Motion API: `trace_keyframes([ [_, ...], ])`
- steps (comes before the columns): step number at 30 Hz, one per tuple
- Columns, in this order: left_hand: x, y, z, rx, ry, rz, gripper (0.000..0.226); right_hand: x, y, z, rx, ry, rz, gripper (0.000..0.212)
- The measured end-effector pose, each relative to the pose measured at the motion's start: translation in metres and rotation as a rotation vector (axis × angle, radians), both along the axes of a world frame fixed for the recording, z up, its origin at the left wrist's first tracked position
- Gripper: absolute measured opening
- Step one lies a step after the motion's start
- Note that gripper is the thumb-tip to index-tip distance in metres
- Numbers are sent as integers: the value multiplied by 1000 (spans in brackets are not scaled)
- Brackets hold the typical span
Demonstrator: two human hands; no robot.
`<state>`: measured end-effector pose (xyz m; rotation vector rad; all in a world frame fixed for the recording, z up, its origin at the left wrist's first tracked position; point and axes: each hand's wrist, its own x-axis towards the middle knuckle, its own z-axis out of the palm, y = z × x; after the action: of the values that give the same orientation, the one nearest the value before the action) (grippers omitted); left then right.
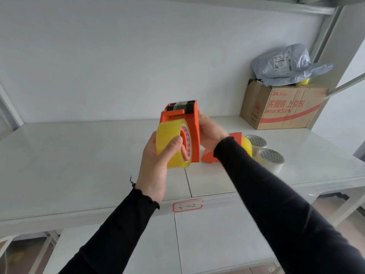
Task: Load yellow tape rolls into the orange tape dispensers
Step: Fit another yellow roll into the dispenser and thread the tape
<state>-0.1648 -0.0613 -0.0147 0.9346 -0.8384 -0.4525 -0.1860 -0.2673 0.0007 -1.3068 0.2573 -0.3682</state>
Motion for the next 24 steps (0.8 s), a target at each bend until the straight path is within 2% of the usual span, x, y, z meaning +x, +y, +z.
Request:
trace_keyframes([
  [3,6,-6,5,-51,118,-17,33,2,35,-24,193,-24,-28,41],
  [6,11,-12,3,-84,220,13,28,9,63,-44,321,-146,-110,33],
  [10,25,-10,9,-133,318,24,18,17,90,-53,469,-314,-167,50],
  [15,37,-6,9,-142,386,-6,13,19,99,-54,400,-350,-356,28],
  [19,41,-4,10,-140,386,-2,17,13,99,-50,286,-380,-370,27],
  [22,45,-3,10,-164,394,1,16,5,100,-45,350,-363,-250,37],
  [24,47,-2,9,-172,422,-11,14,3,103,-41,381,-292,-150,60],
])
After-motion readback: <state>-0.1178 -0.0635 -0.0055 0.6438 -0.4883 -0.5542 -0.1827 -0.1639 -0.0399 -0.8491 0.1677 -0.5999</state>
